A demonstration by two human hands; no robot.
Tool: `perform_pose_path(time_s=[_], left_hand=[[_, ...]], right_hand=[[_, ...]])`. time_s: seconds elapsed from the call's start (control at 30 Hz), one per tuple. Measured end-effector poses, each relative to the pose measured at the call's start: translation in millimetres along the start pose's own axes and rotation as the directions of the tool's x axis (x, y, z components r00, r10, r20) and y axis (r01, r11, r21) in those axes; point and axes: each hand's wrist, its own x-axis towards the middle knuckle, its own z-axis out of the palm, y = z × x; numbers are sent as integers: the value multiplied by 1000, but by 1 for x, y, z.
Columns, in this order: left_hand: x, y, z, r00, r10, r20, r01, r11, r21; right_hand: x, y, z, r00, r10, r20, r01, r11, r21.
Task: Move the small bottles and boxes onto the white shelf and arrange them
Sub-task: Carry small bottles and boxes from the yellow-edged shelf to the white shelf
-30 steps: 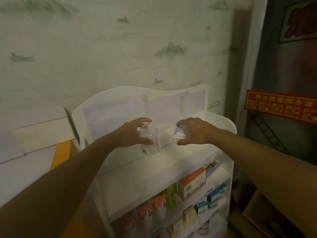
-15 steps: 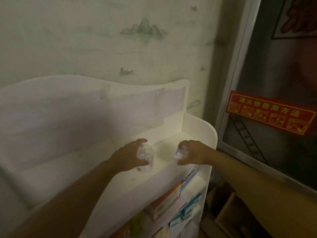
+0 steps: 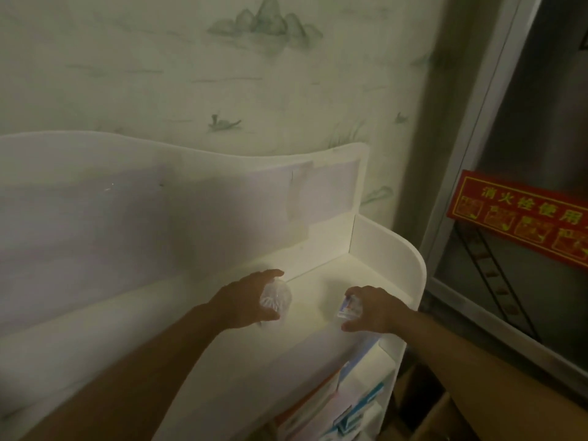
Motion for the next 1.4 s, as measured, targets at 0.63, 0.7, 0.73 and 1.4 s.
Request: perform_pose_path(time_s=[0.63,0.7,0.73,1.4], left_hand=[[39,53,31,925,-348,-151,376,896,237],[37,57,33,919,-364,-152,391,891,232],[36,59,34,918,-367,-153,395,886,243],[14,12,19,868,-488,-90,496,857,142]], right_hand=[[144,87,-10,967,-242,78,242,970,10],[156,91,-10,966,-252,57,255,966,-38],[162,91,-10,966,-253,43,256,965,-63],[185,58,-43,937,-342,68,347,933,-99]])
